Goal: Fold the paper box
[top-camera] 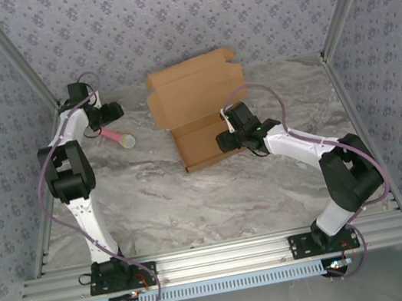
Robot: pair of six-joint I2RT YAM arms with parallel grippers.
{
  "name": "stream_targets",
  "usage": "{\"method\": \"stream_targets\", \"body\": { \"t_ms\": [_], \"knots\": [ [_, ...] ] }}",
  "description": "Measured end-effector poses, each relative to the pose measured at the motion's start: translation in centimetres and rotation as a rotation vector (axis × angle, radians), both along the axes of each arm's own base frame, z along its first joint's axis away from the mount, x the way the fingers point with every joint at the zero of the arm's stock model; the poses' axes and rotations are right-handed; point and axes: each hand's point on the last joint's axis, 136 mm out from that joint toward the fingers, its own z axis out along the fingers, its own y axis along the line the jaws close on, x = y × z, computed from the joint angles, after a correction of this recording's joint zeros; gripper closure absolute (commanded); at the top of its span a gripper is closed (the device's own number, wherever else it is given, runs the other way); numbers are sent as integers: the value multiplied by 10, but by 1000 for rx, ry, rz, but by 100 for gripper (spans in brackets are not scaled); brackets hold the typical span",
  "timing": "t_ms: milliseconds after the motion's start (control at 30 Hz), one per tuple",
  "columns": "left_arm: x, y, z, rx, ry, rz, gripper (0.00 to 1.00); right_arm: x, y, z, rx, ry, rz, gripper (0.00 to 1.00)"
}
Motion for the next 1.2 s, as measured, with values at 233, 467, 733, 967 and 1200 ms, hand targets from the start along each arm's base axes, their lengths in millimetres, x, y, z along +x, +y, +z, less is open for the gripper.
{"method": "stream_targets", "body": {
  "t_ms": [233, 467, 733, 967, 1200],
  "knots": [
    [-48, 23, 23, 120, 1, 50, 24, -1, 1, -1, -3, 0, 2, 27],
    [-70, 20, 8, 22, 17, 109, 18, -4, 7, -1, -1, -3, 18, 27],
    [-59, 16, -25, -45, 59, 175, 16, -11, 13, -5, -8, 2, 37, 27],
    [-49, 18, -49, -60, 101, 208, 18, -11, 15, -4, -6, -2, 42, 27],
    [-35, 17, -55, -65, 98, 211, 27, -13, 20, -4, -3, -5, 55, 27]
  ]
}}
